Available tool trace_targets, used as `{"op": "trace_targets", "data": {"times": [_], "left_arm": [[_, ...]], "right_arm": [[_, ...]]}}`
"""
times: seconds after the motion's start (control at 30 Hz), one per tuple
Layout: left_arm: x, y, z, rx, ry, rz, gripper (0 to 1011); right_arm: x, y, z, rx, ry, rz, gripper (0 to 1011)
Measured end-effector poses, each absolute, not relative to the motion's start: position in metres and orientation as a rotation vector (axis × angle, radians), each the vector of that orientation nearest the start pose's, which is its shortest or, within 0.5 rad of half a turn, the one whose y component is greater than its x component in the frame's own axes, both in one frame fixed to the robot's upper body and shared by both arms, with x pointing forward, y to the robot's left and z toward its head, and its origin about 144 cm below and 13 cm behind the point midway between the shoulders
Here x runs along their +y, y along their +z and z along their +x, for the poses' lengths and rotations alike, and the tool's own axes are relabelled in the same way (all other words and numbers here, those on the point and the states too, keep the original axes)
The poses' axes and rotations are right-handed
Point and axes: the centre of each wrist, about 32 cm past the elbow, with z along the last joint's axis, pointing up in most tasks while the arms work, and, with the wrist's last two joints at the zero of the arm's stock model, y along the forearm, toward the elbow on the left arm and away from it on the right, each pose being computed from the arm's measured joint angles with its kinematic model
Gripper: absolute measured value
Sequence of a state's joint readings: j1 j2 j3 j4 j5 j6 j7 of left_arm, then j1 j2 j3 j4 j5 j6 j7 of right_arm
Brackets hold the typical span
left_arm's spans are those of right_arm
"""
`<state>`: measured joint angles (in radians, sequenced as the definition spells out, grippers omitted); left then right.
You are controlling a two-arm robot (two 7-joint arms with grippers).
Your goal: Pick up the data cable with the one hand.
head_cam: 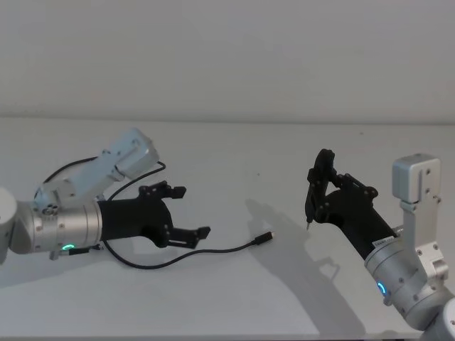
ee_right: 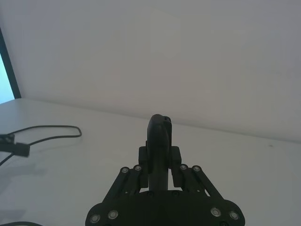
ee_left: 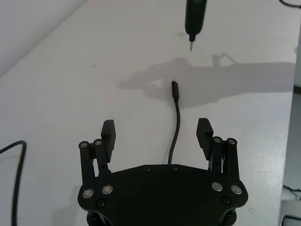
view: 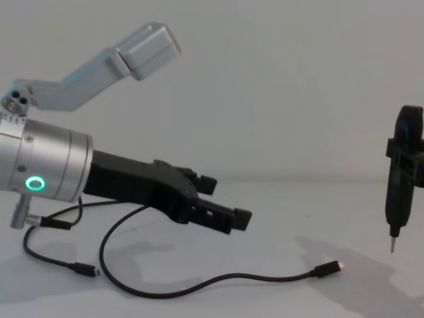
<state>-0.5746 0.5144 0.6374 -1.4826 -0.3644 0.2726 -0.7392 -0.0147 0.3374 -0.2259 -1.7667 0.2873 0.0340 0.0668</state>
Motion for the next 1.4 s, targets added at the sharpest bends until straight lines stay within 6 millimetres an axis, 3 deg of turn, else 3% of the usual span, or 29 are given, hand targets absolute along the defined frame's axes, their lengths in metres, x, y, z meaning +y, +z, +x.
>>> {"op": "trace_targets", "data": {"times": [0.87,1.4], "left_arm": [[0.203,1.23,0.573,-0.03,0.353,0.429,1001],[0.198,1.226,0.579,0.055,0.347,0.444,1001]], "right_arm": [[-0.237,1.189,0.443,-0.075,-1.229,0.026,274],[-0.237,1.189,0.443,-0.075,-1.229,0.026,275]]}}
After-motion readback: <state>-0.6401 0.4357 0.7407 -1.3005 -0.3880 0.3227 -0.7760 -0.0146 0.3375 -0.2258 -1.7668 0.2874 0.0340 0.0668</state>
